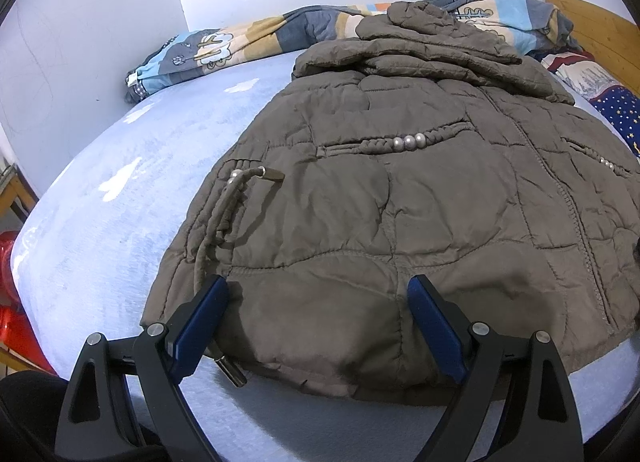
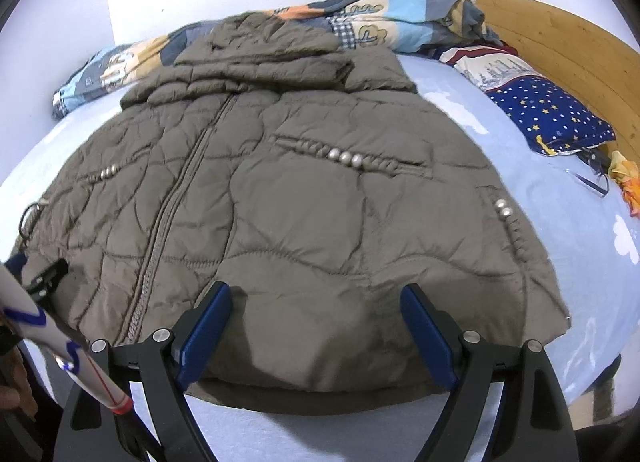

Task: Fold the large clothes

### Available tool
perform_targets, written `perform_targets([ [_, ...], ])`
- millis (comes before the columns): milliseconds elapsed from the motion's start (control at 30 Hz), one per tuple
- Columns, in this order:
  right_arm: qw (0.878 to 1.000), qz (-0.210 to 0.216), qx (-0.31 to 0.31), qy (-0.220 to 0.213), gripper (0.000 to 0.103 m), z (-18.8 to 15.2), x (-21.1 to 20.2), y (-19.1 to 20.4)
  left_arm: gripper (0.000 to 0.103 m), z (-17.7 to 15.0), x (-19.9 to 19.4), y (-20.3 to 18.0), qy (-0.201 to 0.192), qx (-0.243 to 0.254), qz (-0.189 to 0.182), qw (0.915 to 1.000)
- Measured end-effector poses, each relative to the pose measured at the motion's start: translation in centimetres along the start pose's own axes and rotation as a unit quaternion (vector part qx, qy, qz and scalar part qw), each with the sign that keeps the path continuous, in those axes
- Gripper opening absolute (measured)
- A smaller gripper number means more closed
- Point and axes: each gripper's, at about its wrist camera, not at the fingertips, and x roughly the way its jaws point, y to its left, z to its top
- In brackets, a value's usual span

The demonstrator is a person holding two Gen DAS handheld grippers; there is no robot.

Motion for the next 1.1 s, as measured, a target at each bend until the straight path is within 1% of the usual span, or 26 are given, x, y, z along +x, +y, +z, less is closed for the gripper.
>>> perform_targets([
  [100, 1.000, -0.004, 0.016, -0.023, 0.089, 0.9, -1.1, -1.2, 0.091, 0.0, -0.1, 0.2, 0.000, -0.001, -0.003, 1.0000],
  [200, 0.998, -0.022, 0.035, -0.046, 0.089, 1.9, -2.3, -2.9, 0.091, -0.2, -0.1, 0.3, 0.000, -0.001, -0.004, 1.0000],
  [300, 0.995, -0.044, 0.077, -0.053, 0.090, 3.1, -2.8, -6.2, 0.091, -0.2, 0.0, 0.3, 0.002, -0.002, -0.005, 1.0000],
  [333, 0.992, -0.047, 0.108, -0.050, 0.090, 3.4, -2.8, -8.1, 0.091, -0.2, 0.0, 0.2, 0.002, -0.003, -0.005, 1.0000],
  [367, 0.990, -0.048, 0.125, -0.047, 0.090, 3.4, -2.9, -9.1, 0.091, -0.2, 0.0, 0.2, 0.002, -0.003, -0.005, 1.0000],
  [433, 0.981, -0.052, 0.186, -0.035, 0.090, 3.3, -2.3, -12.4, 0.091, -0.2, 0.0, 0.2, 0.002, -0.002, -0.004, 1.0000],
  [467, 0.977, -0.052, 0.206, -0.030, 0.090, 3.2, -2.1, -13.4, 0.091, -0.2, 0.0, 0.2, 0.001, -0.002, -0.005, 1.0000],
  [500, 0.968, -0.045, 0.246, -0.022, 0.090, 2.7, -1.7, -15.1, 0.091, -0.2, 0.1, 0.3, 0.002, -0.003, -0.005, 1.0000],
  [567, 0.954, -0.033, 0.298, -0.009, 0.090, 1.8, -1.2, -17.1, 0.091, -0.2, 0.1, 0.2, 0.002, -0.003, -0.005, 1.0000],
  [667, 0.941, -0.014, 0.339, 0.006, 0.090, 0.7, -0.6, -18.4, 0.091, -0.2, 0.1, 0.3, 0.002, -0.003, -0.005, 1.0000],
  [733, 0.939, -0.010, 0.343, 0.009, 0.090, 0.6, -0.4, -18.4, 0.091, -0.2, 0.1, 0.3, 0.002, -0.002, -0.005, 1.0000],
  [867, 0.943, 0.018, 0.331, 0.019, 0.090, 0.7, 0.2, -17.6, 0.091, -0.2, 0.1, 0.3, 0.002, -0.003, -0.007, 1.0000],
  [933, 0.944, 0.025, 0.327, 0.026, 0.090, 0.6, 0.6, -17.2, 0.091, -0.2, -0.3, 0.5, 0.000, -0.007, -0.011, 0.9999],
  [1033, 0.944, 0.037, 0.327, 0.031, 0.090, 0.3, 0.7, -16.9, 0.091, 0.2, -2.2, 1.2, -0.020, -0.022, -0.030, 0.9991],
  [1100, 0.943, 0.042, 0.328, 0.032, 0.090, 0.2, 0.7, -16.9, 0.091, 0.3, -3.8, 2.8, -0.041, -0.048, -0.048, 0.9969],
])
